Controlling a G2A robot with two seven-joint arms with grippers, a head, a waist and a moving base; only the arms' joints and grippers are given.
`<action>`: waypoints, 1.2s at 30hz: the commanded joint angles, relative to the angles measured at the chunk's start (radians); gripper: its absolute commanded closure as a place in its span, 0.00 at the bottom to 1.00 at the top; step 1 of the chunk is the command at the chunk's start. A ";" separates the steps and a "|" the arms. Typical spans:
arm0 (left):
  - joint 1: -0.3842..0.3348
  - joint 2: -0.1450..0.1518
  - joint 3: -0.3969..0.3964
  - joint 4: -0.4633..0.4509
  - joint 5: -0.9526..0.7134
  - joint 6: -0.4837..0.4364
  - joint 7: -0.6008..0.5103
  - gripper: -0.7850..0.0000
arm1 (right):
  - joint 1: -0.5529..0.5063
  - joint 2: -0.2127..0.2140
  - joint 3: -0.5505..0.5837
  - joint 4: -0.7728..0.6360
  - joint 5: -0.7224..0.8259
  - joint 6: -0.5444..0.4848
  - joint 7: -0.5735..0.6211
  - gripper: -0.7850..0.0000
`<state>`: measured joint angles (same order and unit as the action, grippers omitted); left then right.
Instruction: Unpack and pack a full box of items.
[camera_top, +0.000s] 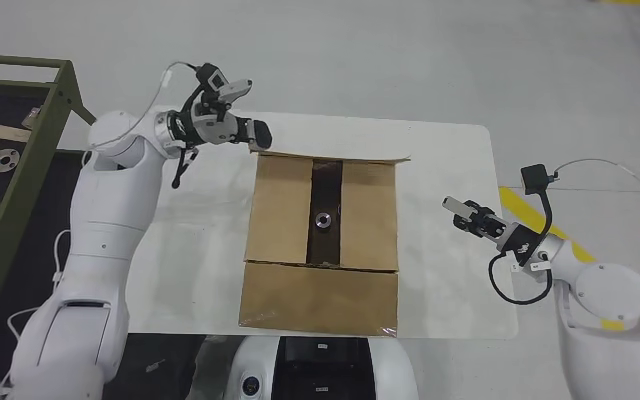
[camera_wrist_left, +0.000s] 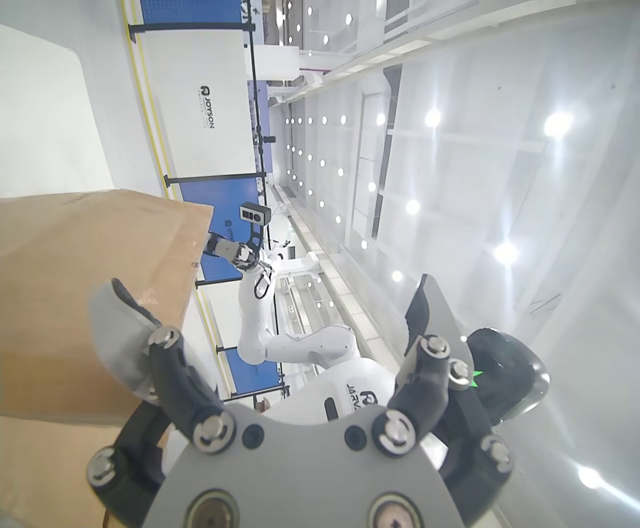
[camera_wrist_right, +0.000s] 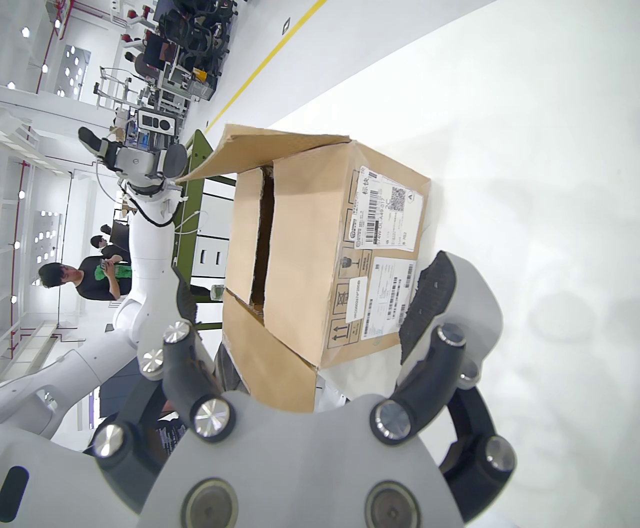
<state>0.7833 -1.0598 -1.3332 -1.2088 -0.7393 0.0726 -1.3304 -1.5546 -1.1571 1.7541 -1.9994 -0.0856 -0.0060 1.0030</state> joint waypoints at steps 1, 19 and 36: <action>0.007 0.003 -0.004 -0.007 -0.005 0.009 -0.013 0.00 | 0.000 0.000 0.000 0.000 0.000 0.000 0.000 0.00; 0.110 0.022 0.008 -0.058 -0.005 0.106 -0.080 0.00 | 0.000 0.000 0.000 0.000 0.000 0.000 0.000 0.00; 0.170 0.037 0.030 -0.096 0.131 0.096 0.035 0.00 | 0.000 0.000 0.000 0.000 0.000 0.000 0.000 0.00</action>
<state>0.9526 -1.0232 -1.3042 -1.3019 -0.6189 0.1720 -1.3029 -1.5546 -1.1571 1.7541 -1.9994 -0.0856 -0.0060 1.0030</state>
